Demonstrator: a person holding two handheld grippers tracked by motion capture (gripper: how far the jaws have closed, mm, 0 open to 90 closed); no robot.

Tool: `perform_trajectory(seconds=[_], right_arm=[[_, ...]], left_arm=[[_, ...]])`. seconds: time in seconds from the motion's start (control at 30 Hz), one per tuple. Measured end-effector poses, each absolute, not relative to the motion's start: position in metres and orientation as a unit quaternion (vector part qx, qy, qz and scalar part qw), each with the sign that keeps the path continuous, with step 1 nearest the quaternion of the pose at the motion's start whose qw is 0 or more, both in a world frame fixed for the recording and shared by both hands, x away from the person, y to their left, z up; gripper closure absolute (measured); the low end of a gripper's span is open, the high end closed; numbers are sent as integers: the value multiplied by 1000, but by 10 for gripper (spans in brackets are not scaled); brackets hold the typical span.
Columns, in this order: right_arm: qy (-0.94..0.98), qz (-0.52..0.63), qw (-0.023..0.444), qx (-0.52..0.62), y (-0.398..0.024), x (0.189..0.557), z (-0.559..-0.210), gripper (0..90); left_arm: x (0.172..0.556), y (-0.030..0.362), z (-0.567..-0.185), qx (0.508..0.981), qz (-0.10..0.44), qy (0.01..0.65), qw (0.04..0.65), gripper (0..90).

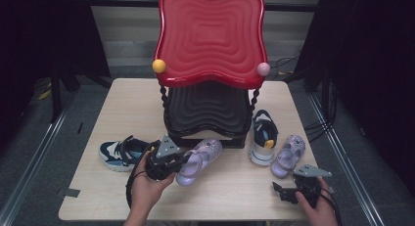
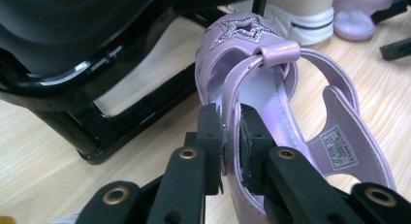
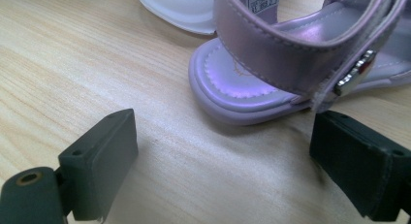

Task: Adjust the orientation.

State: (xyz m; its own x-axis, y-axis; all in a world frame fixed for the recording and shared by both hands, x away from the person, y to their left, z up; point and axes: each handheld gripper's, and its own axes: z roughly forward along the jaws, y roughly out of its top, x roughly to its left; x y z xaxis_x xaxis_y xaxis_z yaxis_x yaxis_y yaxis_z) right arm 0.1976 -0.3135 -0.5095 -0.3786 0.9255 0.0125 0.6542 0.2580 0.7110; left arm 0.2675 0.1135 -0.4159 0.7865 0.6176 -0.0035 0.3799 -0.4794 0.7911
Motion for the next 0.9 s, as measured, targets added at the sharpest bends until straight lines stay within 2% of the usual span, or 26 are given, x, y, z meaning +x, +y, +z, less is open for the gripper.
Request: perform_trajectory(seconds=[0.9], right_arm=[[765, 323, 210, 516, -314, 198, -509, 95]], left_arm=[[270, 111, -384, 822, 176, 304, 449, 819]])
